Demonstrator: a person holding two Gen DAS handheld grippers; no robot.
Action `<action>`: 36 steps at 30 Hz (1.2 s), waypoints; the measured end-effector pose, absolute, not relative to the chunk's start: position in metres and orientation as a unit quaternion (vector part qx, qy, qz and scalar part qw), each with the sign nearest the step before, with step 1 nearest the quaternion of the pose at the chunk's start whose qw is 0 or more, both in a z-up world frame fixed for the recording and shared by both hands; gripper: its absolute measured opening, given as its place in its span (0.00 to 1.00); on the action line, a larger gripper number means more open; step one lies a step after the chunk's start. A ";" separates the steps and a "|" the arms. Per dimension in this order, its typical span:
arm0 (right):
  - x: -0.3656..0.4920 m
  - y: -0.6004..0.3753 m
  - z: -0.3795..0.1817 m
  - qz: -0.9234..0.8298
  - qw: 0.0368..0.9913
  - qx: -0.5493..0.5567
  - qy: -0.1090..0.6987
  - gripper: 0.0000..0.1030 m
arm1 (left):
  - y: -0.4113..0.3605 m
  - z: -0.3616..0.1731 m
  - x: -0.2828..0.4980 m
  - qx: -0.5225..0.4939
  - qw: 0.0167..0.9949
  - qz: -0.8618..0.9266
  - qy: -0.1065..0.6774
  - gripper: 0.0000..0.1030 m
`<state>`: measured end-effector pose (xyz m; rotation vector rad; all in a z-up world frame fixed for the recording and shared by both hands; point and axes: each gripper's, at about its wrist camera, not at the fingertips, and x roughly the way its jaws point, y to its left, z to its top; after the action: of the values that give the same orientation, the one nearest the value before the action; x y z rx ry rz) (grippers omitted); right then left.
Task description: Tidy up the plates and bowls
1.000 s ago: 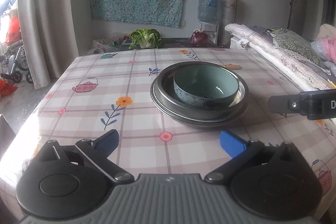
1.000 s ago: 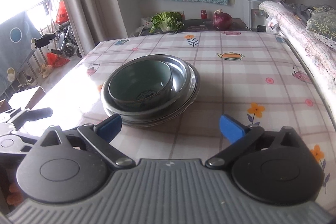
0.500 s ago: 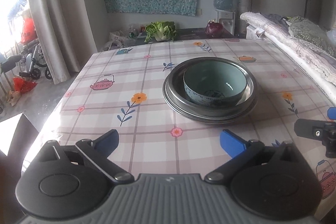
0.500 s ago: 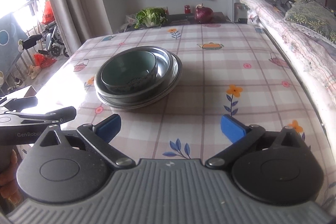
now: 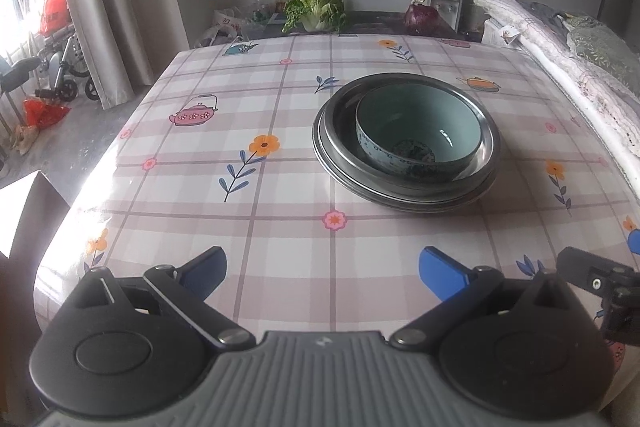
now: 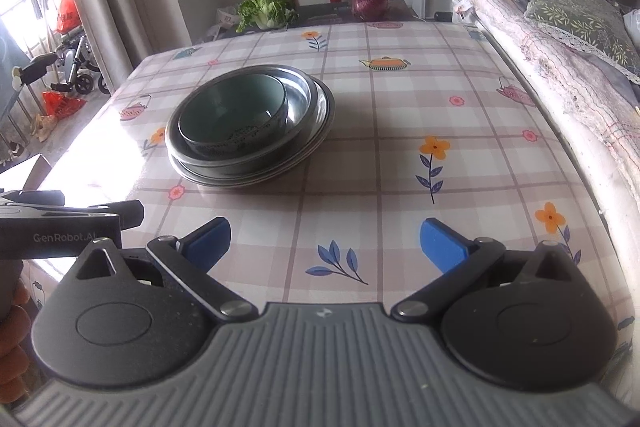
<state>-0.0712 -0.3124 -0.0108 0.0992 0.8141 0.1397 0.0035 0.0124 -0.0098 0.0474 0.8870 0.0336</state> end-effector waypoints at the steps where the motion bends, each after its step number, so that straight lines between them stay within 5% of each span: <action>1: -0.070 -0.312 -0.012 0.066 0.913 0.048 0.399 0.99 | 0.013 -0.010 0.004 0.022 0.902 0.018 0.431 1.00; 36: -0.054 -0.302 -0.018 0.059 0.902 0.050 0.425 0.99 | 0.018 -0.010 0.009 0.018 0.897 0.023 0.442 1.00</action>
<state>-0.0544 -0.3023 -0.0179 0.1038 0.8793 0.1215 0.0086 0.0176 -0.0097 0.0380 0.9154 0.0480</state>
